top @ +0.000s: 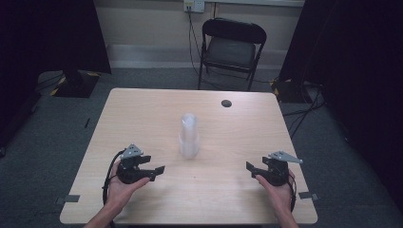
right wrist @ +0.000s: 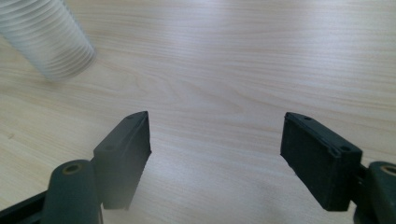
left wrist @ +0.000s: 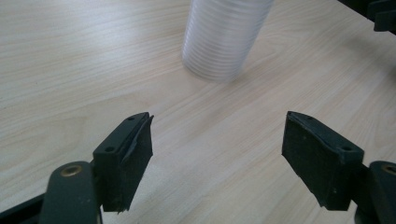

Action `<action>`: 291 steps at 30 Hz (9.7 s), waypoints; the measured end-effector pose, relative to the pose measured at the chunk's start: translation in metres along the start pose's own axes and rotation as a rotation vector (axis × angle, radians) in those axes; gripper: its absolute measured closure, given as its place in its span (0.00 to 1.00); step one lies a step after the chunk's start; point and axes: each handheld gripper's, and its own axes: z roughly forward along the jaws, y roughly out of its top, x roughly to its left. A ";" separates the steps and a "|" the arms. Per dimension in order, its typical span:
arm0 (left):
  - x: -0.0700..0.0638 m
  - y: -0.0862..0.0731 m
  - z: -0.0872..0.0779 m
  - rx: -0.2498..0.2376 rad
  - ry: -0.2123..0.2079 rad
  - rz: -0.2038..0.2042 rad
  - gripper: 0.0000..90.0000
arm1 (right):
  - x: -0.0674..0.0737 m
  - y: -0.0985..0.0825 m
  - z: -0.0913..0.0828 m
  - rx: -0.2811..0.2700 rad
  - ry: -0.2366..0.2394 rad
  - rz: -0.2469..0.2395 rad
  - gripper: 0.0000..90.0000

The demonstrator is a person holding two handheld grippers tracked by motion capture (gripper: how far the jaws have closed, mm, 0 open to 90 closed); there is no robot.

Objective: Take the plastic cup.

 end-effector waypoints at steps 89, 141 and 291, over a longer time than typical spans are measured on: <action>-0.019 0.127 0.094 -0.095 -0.013 0.125 0.21 | 0.011 0.001 -0.003 -0.002 0.080 -0.012 0.23; -0.024 0.128 0.095 -0.107 -0.006 0.131 0.36 | 0.010 0.000 0.000 0.011 0.082 -0.003 0.25; -0.039 0.068 -0.001 -0.116 -0.222 -0.158 0.43 | 0.105 0.019 0.001 -0.057 0.271 -0.309 0.49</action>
